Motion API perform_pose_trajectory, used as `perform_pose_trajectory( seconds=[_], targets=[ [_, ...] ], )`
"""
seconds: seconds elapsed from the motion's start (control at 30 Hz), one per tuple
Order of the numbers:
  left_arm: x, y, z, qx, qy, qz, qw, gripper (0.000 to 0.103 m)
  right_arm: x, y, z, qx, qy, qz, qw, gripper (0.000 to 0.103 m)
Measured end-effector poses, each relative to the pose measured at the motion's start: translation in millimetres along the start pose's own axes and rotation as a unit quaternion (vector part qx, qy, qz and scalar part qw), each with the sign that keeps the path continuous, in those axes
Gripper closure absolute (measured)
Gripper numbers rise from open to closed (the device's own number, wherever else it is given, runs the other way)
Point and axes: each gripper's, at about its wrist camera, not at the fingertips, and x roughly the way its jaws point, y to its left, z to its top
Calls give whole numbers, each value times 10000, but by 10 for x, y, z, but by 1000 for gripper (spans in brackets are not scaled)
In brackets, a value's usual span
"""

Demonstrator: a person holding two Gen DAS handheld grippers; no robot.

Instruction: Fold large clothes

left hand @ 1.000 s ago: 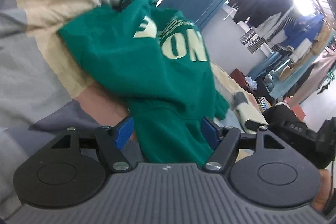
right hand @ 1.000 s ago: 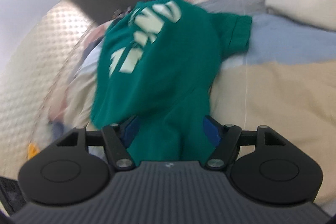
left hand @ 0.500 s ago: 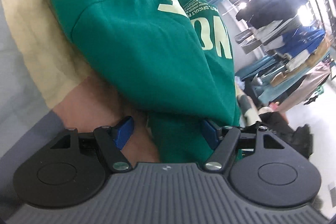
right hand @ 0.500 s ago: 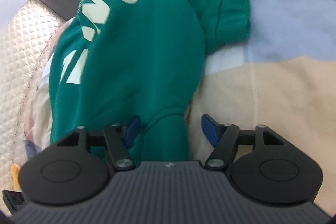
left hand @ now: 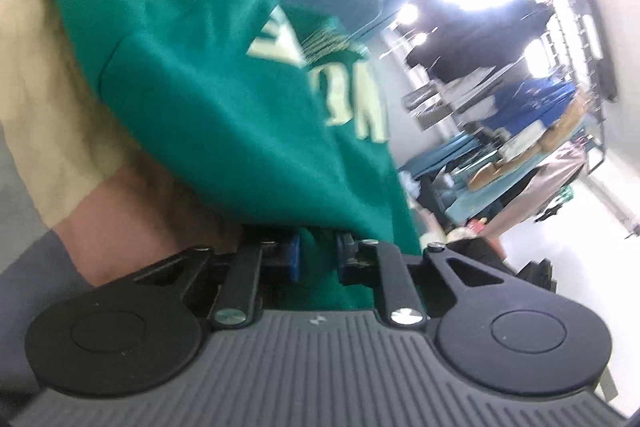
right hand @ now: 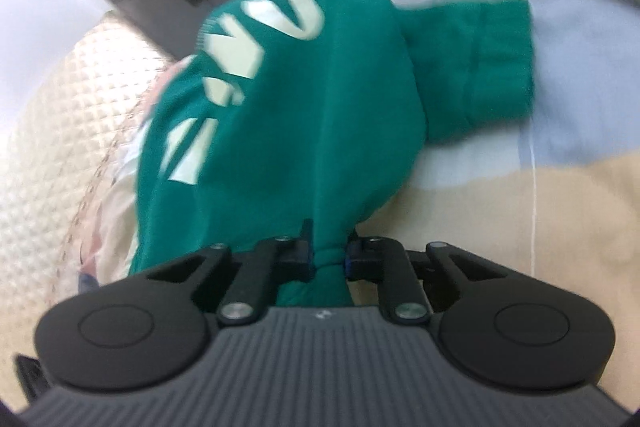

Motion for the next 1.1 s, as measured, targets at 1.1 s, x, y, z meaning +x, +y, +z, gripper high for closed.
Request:
perform_pose_trajectory(
  seconds=[1.1],
  targets=[
    [-2160, -975, -784, -61, -825, 271, 9962, 58, -1680, 734, -711, -302, -109, 644, 9974, 84]
  ],
)
